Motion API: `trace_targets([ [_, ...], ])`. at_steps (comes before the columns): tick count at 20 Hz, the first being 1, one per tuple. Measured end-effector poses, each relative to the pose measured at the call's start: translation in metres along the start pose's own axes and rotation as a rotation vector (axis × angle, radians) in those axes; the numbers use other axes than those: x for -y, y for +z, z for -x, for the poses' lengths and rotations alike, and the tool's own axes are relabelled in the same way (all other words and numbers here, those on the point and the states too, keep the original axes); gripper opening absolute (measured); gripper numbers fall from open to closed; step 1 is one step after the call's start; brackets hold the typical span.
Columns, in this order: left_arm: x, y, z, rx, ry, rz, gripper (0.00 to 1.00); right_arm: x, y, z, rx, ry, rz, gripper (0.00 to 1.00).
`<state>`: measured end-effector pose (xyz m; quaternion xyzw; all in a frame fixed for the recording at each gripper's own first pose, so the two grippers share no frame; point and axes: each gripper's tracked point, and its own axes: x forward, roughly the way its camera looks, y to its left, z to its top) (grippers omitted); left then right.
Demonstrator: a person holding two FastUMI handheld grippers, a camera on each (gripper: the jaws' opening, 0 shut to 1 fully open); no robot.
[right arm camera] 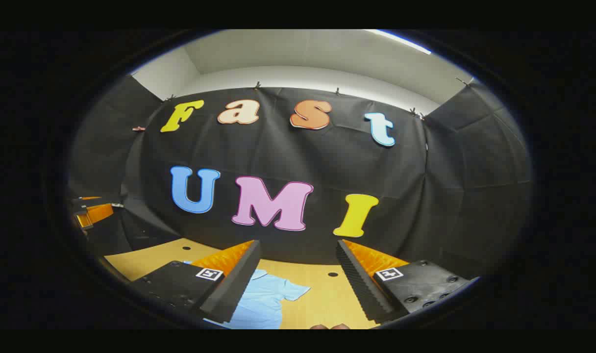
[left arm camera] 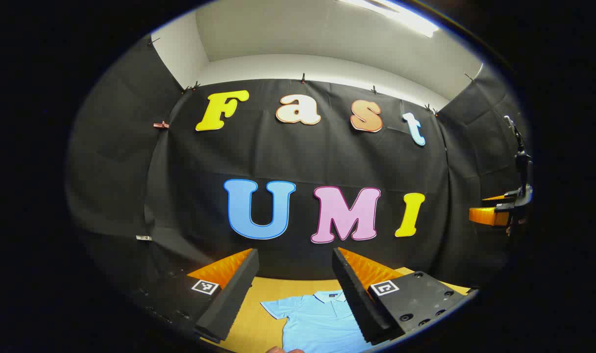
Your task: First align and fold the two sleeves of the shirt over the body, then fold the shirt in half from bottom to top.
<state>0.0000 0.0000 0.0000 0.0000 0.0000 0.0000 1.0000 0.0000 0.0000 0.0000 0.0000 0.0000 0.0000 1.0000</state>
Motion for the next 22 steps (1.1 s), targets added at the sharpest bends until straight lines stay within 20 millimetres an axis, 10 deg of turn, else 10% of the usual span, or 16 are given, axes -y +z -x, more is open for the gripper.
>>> trace_targets([
  [22, -0.045, -0.003, 0.022, -0.035, 0.004, -0.119, 0.96, 0.000, -0.018, -0.011, -0.050, 0.016, 0.066, 0.95],
])
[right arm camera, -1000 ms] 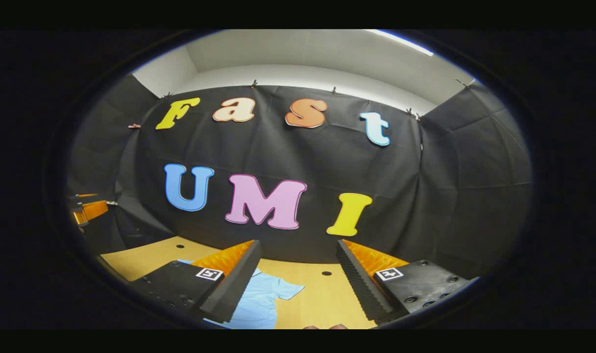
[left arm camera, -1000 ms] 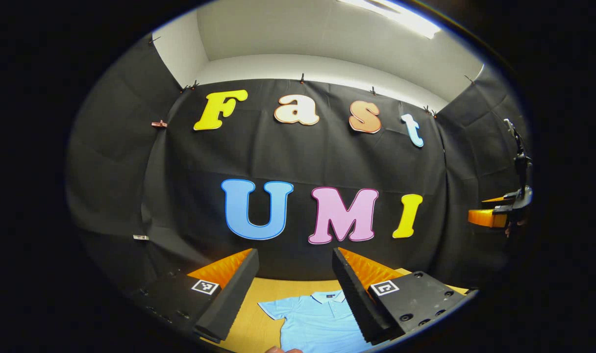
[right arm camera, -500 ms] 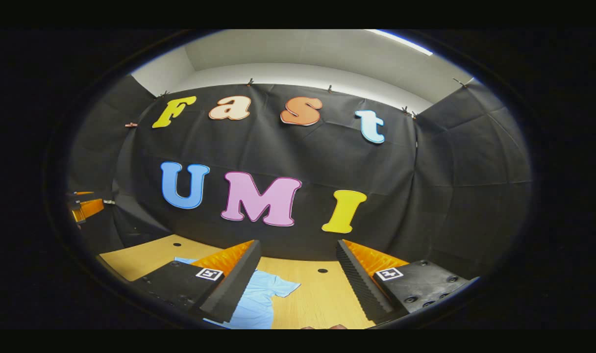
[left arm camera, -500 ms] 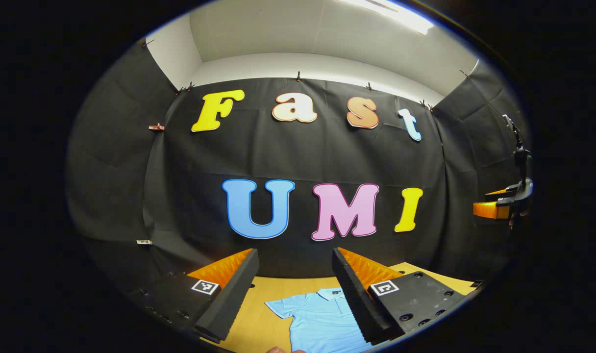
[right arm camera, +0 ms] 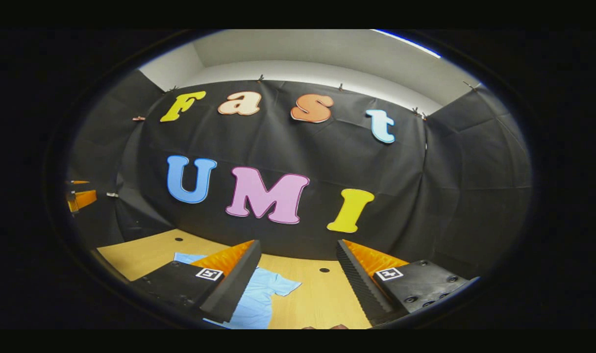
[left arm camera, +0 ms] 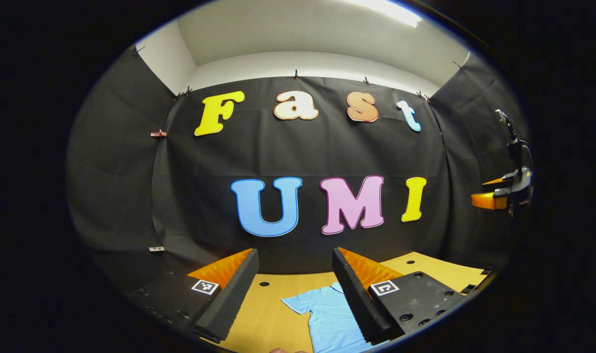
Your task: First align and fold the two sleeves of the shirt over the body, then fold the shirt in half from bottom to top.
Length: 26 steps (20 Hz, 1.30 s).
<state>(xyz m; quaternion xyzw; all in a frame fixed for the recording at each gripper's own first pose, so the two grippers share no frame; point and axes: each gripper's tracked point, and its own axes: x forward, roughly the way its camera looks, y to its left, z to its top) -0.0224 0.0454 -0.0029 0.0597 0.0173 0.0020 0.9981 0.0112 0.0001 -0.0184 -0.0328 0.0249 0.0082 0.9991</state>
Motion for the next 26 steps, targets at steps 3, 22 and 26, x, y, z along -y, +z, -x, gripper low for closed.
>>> trace_targets([
  [3, -0.009, -0.002, -0.001, -0.004, 0.013, 0.031, 0.96, 0.000, -0.014, -0.023, -0.066, 0.033, -0.009, 0.96],
  [22, 0.045, -0.069, -0.174, -0.169, 0.129, 0.018, 0.96, -0.017, -0.369, -0.294, -0.635, 0.350, -0.145, 0.98],
  [26, 0.068, -0.086, -0.203, -0.212, 0.094, 0.003, 0.96, -0.031, -0.436, -0.306, -0.781, 0.380, -0.175, 0.98],
])
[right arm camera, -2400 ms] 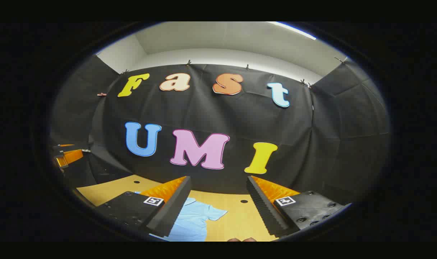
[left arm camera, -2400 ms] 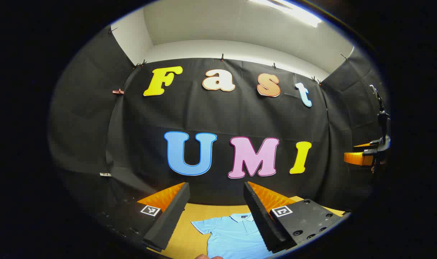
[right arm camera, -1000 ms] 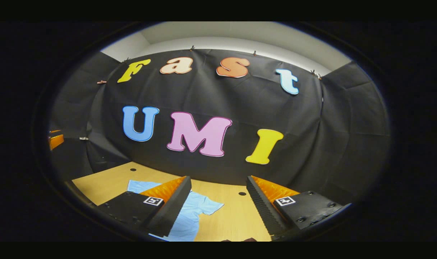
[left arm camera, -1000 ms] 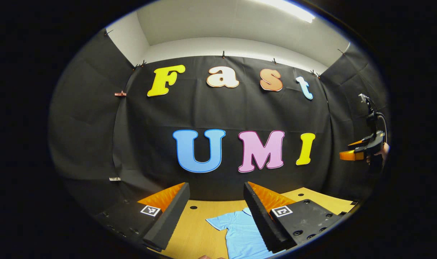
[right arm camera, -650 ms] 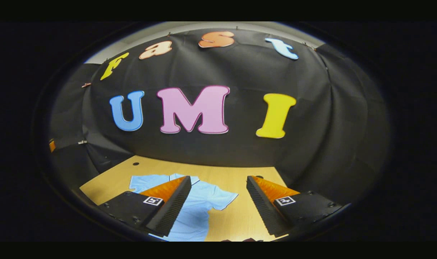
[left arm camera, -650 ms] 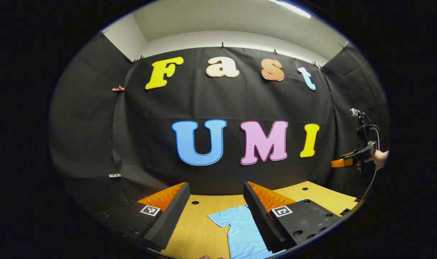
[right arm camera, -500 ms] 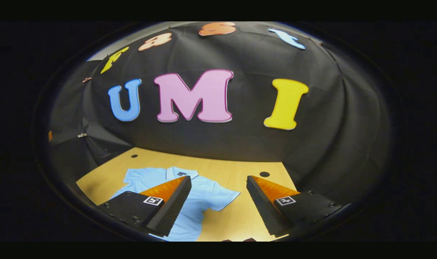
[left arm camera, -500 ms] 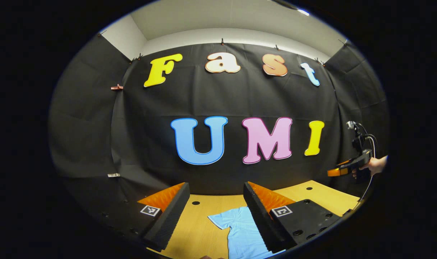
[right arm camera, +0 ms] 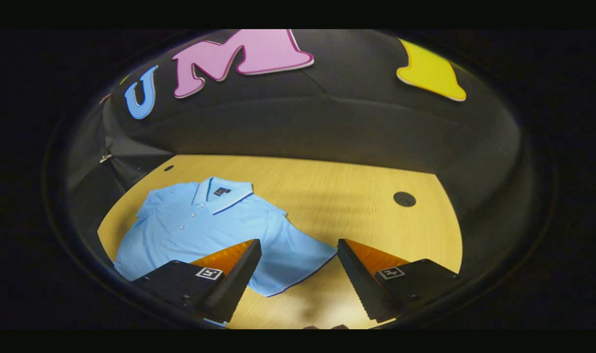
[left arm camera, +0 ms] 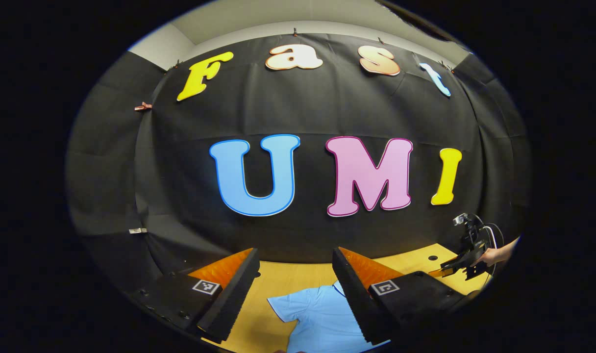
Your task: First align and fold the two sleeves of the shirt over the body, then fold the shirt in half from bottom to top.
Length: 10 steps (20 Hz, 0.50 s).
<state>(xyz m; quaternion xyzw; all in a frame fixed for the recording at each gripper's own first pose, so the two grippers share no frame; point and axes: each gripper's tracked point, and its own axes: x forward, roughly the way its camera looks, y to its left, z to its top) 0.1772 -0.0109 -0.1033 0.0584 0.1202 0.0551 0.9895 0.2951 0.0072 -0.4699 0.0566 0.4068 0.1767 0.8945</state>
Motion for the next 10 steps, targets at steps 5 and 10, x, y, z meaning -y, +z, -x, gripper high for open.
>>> trace_targets([
  [5, -0.017, -0.008, -0.011, -0.041, 0.009, -0.029, 0.99, 0.010, -0.025, -0.039, -0.093, -0.036, -0.034, 0.99],
  [10, -0.052, -0.021, -0.009, -0.058, 0.076, -0.025, 0.99, 0.016, -0.038, -0.053, -0.154, -0.067, -0.070, 0.94],
])
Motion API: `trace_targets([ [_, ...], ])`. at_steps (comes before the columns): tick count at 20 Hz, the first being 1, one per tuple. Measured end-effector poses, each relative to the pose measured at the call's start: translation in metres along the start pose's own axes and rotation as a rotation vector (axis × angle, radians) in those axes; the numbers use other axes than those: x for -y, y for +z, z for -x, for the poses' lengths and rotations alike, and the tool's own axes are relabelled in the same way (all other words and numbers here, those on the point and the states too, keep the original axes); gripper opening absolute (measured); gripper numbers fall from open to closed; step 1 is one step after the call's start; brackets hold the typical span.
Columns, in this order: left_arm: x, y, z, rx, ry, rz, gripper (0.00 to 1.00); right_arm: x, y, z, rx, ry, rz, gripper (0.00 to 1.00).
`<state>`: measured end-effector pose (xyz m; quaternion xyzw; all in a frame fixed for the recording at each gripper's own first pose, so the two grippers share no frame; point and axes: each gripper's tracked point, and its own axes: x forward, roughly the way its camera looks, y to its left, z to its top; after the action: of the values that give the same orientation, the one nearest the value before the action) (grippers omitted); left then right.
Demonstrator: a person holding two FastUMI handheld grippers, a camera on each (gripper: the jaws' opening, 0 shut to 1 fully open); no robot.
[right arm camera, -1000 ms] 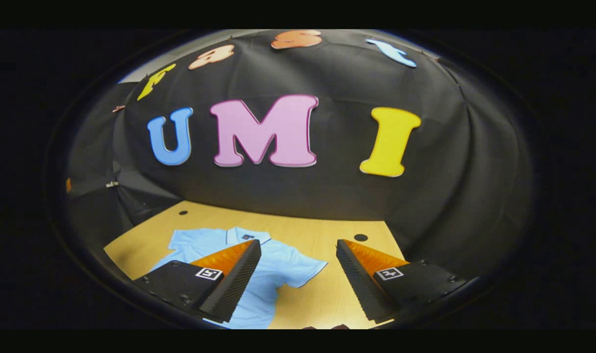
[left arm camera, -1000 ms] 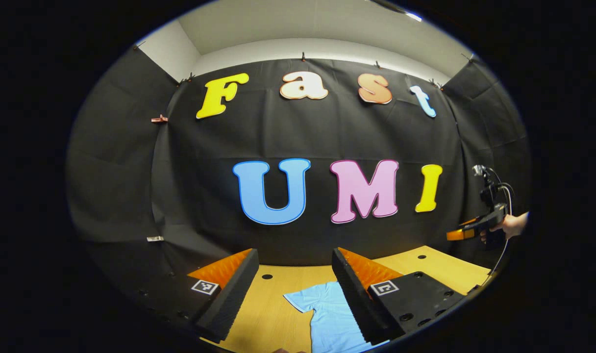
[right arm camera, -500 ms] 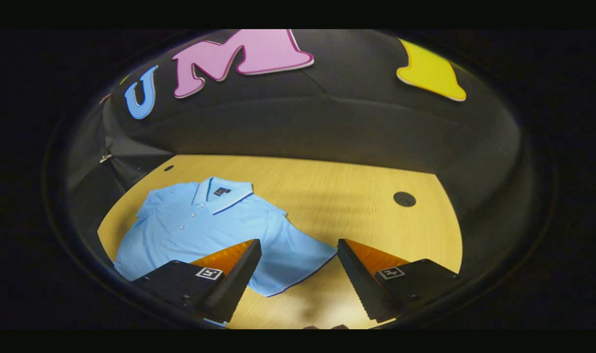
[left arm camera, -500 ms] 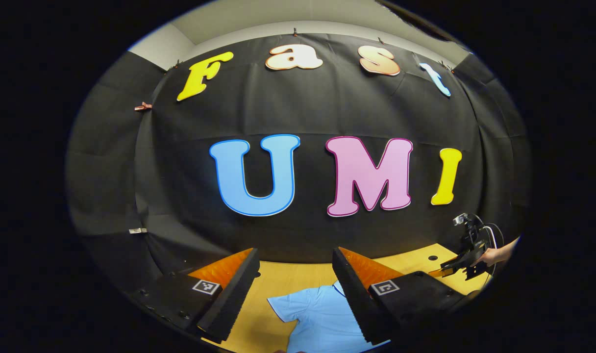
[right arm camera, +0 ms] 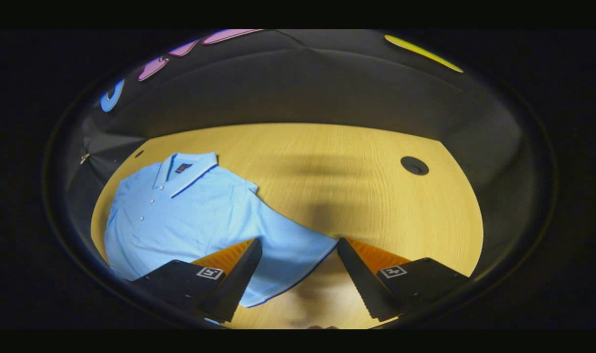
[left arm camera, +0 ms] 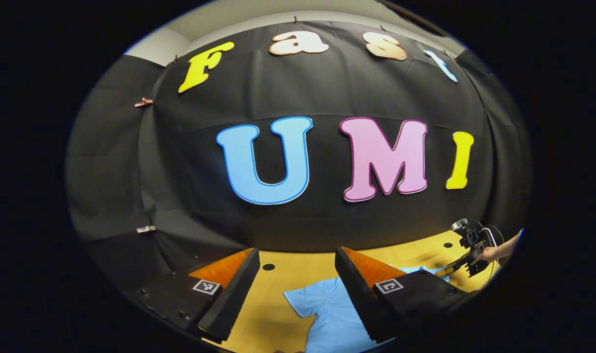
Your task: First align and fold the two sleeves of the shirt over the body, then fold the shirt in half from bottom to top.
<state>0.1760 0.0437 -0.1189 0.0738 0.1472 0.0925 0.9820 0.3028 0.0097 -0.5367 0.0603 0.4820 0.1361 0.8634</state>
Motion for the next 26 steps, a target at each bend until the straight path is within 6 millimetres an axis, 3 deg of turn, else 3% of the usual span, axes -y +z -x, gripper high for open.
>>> trace_targets([
  [2, -0.005, -0.007, -0.001, -0.015, 0.008, -0.003, 0.99, -0.001, 0.000, -0.001, -0.008, -0.008, 0.037, 0.98],
  [3, -0.006, -0.007, -0.001, -0.019, 0.007, 0.000, 0.99, -0.006, -0.004, -0.002, -0.011, -0.002, 0.070, 0.80],
  [5, -0.005, -0.003, 0.002, -0.005, -0.002, 0.003, 0.99, -0.018, -0.007, 0.001, -0.025, 0.023, 0.116, 0.72],
  [8, -0.013, -0.006, 0.002, -0.008, 0.005, 0.003, 0.99, -0.026, -0.006, 0.000, -0.035, 0.035, 0.090, 0.43],
  [10, -0.017, -0.006, 0.005, -0.008, 0.009, 0.003, 0.99, -0.023, -0.002, -0.004, -0.014, 0.023, 0.039, 0.42],
  [11, -0.019, -0.006, 0.007, -0.009, 0.010, 0.002, 0.99, -0.025, -0.001, -0.009, -0.007, 0.027, -0.006, 0.05],
  [12, -0.021, -0.007, 0.009, -0.010, 0.015, -0.001, 0.99, -0.025, 0.001, -0.004, -0.001, 0.033, -0.046, 0.00],
  [16, -0.029, -0.009, 0.016, -0.016, 0.023, -0.021, 0.99, -0.032, 0.009, -0.002, 0.021, 0.087, -0.146, 0.05],
  [17, -0.032, -0.008, 0.017, -0.014, 0.029, -0.022, 0.99, -0.044, 0.020, 0.003, 0.055, 0.134, -0.186, 0.00],
  [22, -0.039, -0.003, 0.020, -0.001, 0.048, 0.036, 0.99, -0.111, 0.067, 0.033, 0.161, 0.336, -0.266, 0.05],
  [24, -0.039, -0.006, 0.021, -0.007, 0.051, 0.044, 0.99, -0.132, 0.066, 0.035, 0.160, 0.366, -0.229, 0.05],
  [26, -0.035, -0.008, 0.022, -0.009, 0.038, 0.052, 0.99, -0.143, 0.048, 0.026, 0.120, 0.348, -0.138, 0.05],
])
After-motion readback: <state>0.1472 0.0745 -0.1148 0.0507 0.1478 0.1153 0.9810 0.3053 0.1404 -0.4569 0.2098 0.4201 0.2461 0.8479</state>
